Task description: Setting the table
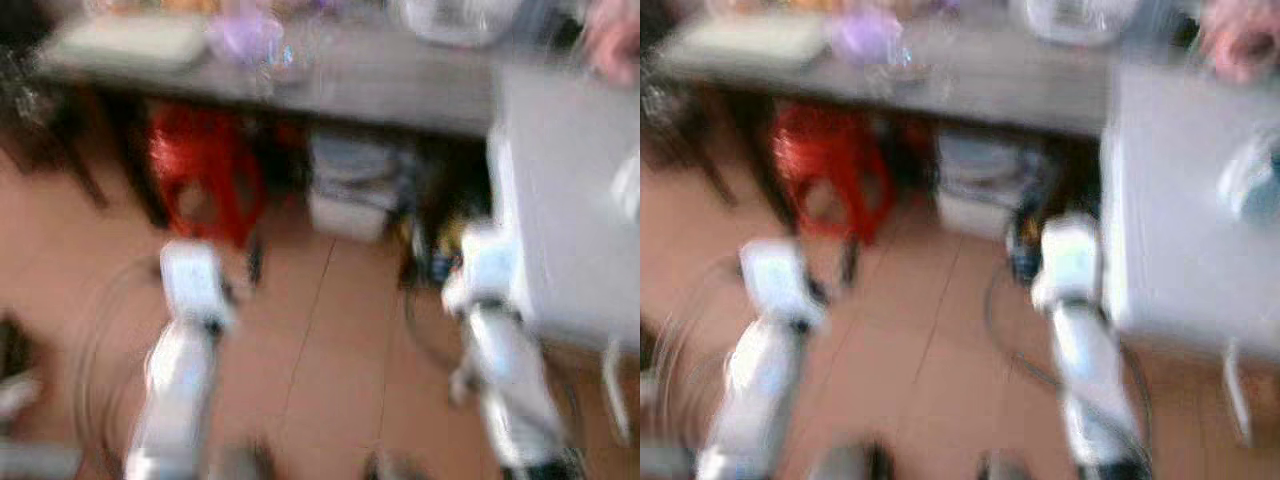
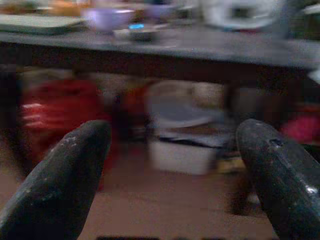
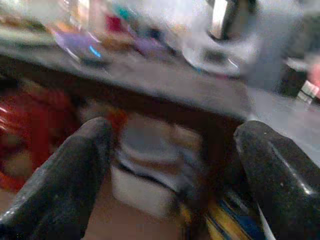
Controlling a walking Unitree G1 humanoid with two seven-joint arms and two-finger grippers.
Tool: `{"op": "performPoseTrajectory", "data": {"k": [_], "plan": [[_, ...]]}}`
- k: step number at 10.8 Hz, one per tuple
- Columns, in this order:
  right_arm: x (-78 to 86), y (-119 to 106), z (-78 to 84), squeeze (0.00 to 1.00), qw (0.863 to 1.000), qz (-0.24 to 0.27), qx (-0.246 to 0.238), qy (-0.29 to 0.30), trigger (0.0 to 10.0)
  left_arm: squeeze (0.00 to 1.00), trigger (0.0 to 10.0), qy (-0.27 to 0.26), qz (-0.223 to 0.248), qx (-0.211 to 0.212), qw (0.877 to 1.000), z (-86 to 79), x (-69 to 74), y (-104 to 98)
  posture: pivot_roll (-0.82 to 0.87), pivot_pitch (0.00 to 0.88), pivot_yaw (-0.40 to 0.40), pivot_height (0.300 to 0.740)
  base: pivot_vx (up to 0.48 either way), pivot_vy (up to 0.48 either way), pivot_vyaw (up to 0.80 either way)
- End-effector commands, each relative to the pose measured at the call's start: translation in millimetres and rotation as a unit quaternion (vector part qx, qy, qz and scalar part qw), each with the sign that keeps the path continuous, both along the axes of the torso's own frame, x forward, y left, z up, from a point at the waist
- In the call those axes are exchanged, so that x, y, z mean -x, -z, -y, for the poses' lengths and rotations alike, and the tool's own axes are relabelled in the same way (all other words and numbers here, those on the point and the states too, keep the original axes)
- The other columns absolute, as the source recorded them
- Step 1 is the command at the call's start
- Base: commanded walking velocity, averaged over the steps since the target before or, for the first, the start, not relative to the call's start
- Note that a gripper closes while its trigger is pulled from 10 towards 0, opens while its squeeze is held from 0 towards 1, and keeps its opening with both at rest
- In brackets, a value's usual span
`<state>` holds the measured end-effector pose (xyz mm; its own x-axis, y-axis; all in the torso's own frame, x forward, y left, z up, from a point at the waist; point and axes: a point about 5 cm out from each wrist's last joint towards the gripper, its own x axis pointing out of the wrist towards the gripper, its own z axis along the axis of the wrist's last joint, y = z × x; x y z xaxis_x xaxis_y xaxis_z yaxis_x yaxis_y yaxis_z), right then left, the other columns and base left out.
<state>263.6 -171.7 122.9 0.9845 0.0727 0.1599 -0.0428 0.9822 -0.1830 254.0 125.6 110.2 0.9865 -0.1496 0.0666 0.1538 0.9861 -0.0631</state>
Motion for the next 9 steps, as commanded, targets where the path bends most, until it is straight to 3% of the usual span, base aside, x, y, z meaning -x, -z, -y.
{"op": "performPoseTrajectory", "data": {"k": [1,9], "plan": [[-0.7,-6.1,-1.6,0.00,1.000,0.011,-0.005,0.001,10.0,0.00,10.0,0.003,0.006,-0.004,1.000,-1.0,0.4,-3.9,-0.04,0.165,-0.005,0.740,0.000,-0.368,0.00],[-0.3,-9.2,1.3,0.00,1.000,0.014,-0.002,0.010,10.0,0.00,10.0,0.017,0.002,0.004,1.000,6.0,5.0,-6.2,-0.03,0.185,0.001,0.740,0.000,-0.433,0.00]]}}
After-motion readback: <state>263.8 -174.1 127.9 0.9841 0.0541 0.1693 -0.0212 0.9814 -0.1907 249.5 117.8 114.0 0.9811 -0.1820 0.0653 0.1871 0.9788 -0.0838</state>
